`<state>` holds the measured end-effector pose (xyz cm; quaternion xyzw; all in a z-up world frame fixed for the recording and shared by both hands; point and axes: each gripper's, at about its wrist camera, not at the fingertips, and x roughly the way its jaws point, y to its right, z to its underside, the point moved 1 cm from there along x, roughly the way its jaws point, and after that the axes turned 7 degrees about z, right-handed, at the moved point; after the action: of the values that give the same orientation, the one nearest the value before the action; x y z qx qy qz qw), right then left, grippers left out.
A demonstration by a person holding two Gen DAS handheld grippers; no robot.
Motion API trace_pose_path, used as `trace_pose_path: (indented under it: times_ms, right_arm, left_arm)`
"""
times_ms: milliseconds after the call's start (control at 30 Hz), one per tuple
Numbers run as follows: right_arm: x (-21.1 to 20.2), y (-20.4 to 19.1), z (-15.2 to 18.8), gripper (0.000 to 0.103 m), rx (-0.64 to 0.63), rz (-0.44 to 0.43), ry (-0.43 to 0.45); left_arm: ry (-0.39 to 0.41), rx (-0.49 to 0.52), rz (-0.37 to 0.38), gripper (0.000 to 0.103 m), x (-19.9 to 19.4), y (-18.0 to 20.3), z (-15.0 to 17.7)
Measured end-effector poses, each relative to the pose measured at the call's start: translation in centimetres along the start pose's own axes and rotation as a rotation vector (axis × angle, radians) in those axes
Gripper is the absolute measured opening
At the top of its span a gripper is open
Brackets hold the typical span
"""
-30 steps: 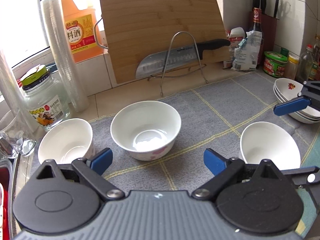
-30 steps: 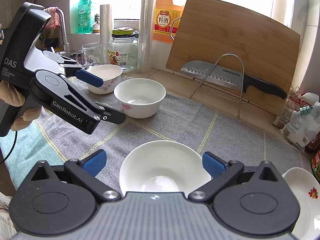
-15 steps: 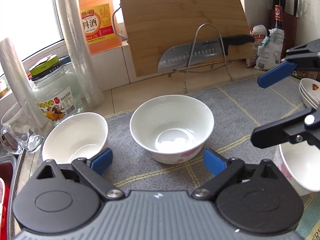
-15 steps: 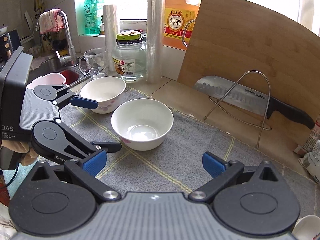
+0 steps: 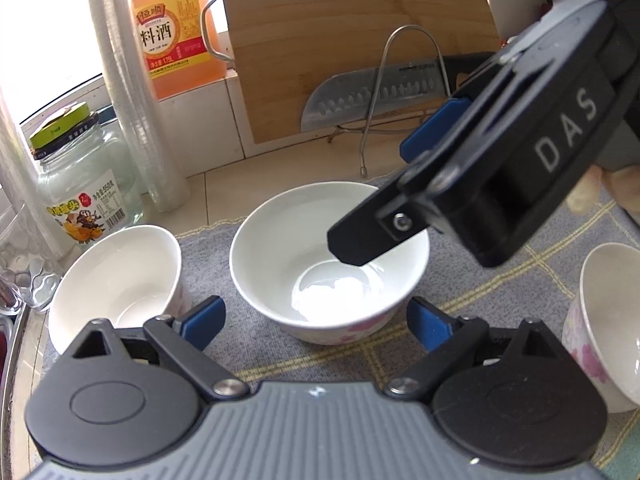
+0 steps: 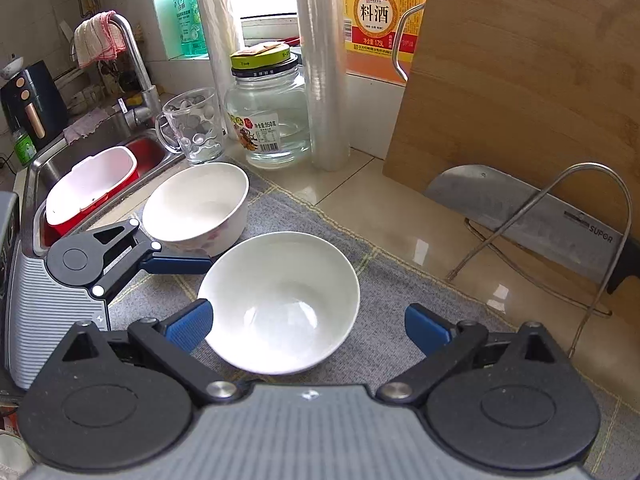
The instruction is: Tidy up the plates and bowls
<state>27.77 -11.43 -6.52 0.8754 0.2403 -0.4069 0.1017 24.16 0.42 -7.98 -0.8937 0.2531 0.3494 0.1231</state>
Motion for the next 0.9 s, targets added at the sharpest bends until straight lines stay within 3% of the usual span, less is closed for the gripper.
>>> trace_pose_path:
  times_ms: [267,733,900]
  right_arm:
    - [3.0,0.4,-1.3,0.103,0.000,-0.057,-0.060]
    - [4.4,0.1,-1.8,0.087,-0.007,-0.110,-0.093]
    - [4.3,0.2,-1.8,0.086,0.001,-0.110,-0.092]
  left_arm:
    - [0.001,-0.015,0.026,0.094,0.4,-0.3,-0.2]
    - [0.008,-0.006,0.056,0.088,0.3,-0.3,-0.2]
    - [0.007,-0.005,0.060,0.086,0.4,-0.4,-0.2]
